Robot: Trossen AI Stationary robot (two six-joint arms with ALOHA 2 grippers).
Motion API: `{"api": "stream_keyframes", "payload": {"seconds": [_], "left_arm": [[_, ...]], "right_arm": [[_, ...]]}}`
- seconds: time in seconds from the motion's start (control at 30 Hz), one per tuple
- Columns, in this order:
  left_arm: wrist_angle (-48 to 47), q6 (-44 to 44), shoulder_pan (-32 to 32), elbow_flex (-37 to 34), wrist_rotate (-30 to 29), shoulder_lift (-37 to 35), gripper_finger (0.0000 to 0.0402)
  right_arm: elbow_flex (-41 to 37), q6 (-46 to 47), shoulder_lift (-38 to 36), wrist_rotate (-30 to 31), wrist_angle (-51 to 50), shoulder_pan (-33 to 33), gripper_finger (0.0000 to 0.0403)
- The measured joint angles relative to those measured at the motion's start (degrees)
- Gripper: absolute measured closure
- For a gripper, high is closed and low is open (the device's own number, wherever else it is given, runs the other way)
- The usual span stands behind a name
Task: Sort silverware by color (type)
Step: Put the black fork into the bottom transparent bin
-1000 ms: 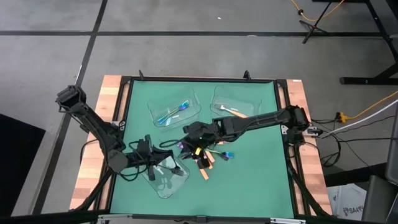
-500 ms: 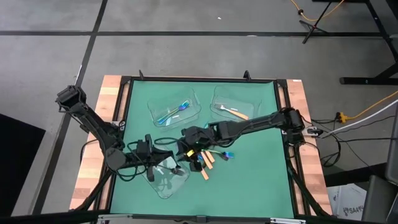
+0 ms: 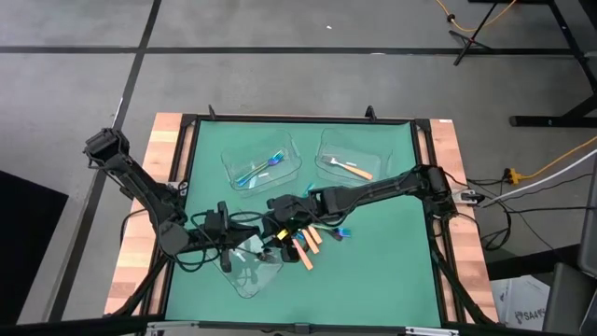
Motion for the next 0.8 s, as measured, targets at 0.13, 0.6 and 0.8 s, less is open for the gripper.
{"api": "stream_keyframes", "payload": {"seconds": [0.13,0.6,0.8], "left_arm": [[0.01,-0.02,-0.01,0.0,-0.01,0.0,0.0396],[0.01,-0.04,-0.01,0.0,-0.18,0.0,0.0396],[0.0,0.02,0.01,0.0,-0.2,0.0,0.0396]], "right_arm": [[0.0,-0.23,0.18,0.44,-0.63,0.0,0.0293],[0.0,-1.69,0.15,1.17,-0.48,0.0,0.038],[0.0,-1.67,0.15,1.78,-0.48,0.0,0.0396]]}}
